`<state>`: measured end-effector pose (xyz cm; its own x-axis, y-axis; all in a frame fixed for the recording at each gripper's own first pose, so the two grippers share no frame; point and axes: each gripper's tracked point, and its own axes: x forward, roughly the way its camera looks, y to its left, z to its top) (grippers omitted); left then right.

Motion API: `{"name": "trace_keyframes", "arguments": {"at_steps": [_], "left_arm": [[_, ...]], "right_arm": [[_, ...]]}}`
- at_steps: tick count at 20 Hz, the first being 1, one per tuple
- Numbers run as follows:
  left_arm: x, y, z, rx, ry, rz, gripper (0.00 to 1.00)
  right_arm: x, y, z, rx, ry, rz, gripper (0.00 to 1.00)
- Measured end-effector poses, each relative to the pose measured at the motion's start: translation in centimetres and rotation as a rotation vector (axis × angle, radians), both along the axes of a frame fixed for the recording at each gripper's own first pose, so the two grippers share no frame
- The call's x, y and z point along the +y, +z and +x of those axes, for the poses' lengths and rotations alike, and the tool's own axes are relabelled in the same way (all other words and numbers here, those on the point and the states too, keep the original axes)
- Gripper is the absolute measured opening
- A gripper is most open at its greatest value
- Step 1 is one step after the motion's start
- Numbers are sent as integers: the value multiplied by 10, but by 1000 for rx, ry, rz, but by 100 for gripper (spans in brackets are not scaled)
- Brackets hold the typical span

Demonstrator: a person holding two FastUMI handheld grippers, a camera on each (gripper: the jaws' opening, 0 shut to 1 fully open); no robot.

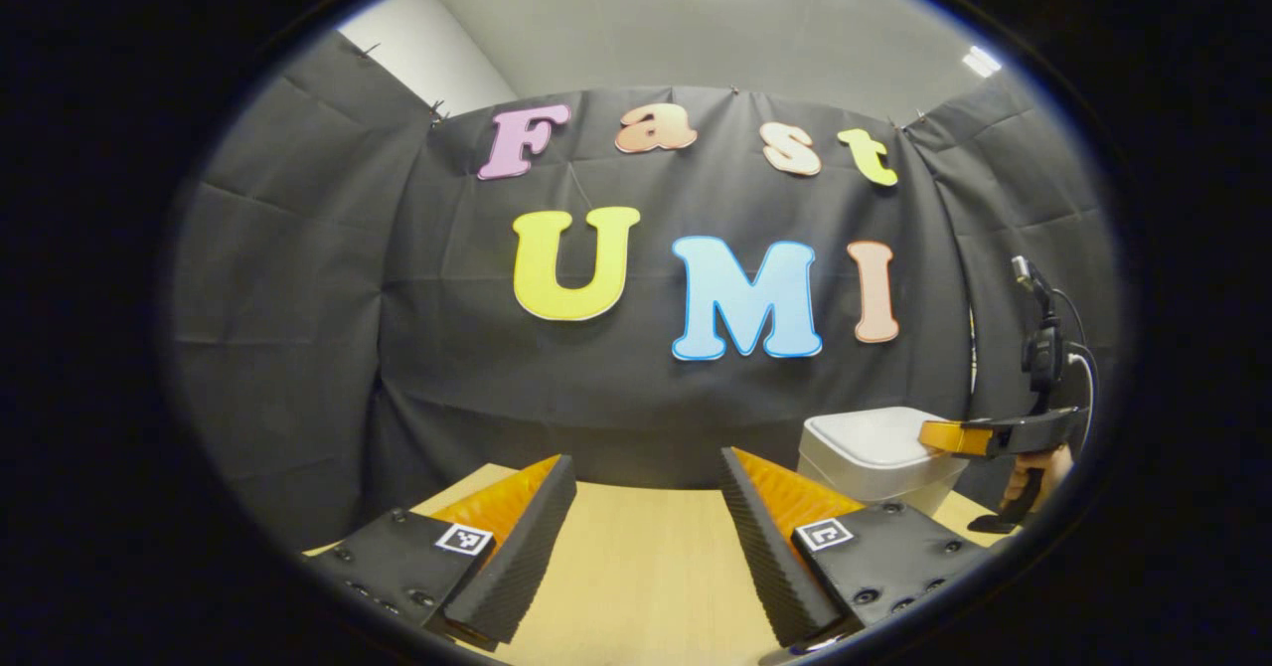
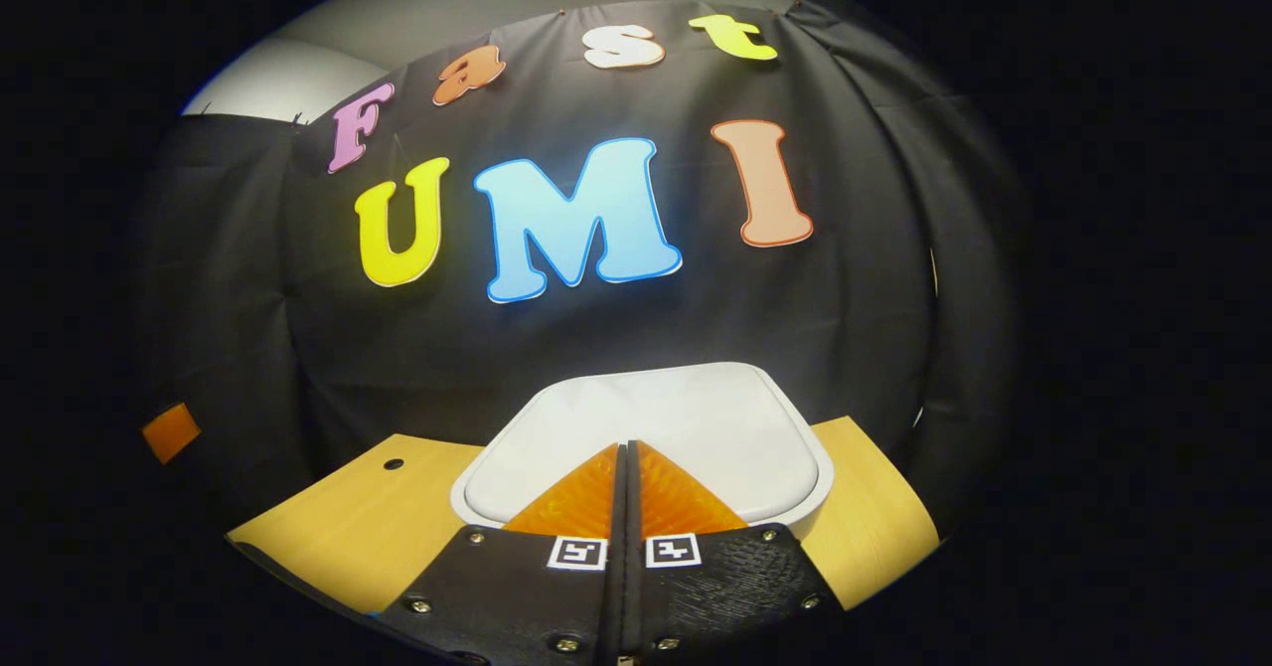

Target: Press the lid of the desktop garbage bin to open it, pick up the crumpled paper on the desktop and throw it into the bin, then pick up the pop can on the desktop and drop it into the bin, and finally close the garbage bin lid.

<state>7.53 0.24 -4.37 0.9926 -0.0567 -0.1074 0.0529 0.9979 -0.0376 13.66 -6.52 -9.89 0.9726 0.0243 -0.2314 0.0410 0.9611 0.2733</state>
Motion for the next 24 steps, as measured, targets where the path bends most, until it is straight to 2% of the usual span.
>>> {"name": "trace_keyframes", "arguments": {"at_steps": [1, 5, 7, 11, 12, 13, 16, 17, 18, 20, 21, 22, 24], "left_arm": [[-1, -1, 0, 4, 0, -8, 95], [-2, -5, 1, 16, -2, -19, 95], [-1, -7, -1, 20, -2, -9, 95], [0, -9, -6, 30, -1, 4, 95], [0, -10, -7, 29, -2, 1, 100], [0, -10, -7, 30, -1, -2, 95], [1, -12, -10, 32, -1, -15, 95], [1, -13, -10, 36, -3, -18, 100], [1, -15, -12, 39, -6, -20, 95], [2, -20, -14, 52, -14, -16, 95], [3, -22, -15, 58, -16, -15, 89], [1, -26, -16, 65, -23, -20, 100], [1, -31, -18, 85, -33, -33, 100]], "right_arm": [[-2, 3, 1, -1, -11, -17, 0], [-4, 10, 2, -8, -31, -78, 0], [-5, 13, 4, -8, -33, -71, 0], [-15, 51, 4, -99, -73, -84, 0], [-16, 59, 4, -116, -78, -98, 0], [-18, 65, 4, -129, -86, -105, 0], [-20, 81, -6, -168, -106, -117, 0], [-22, 85, -10, -177, -116, -130, 0], [-22, 89, -15, -189, -122, -144, 0], [-19, 91, -23, -194, -115, -157, 0], [-16, 93, -27, -196, -109, -160, 0], [-15, 92, -33, -195, -108, -169, 0], [-14, 91, -41, -190, -108, -184, 0]]}}
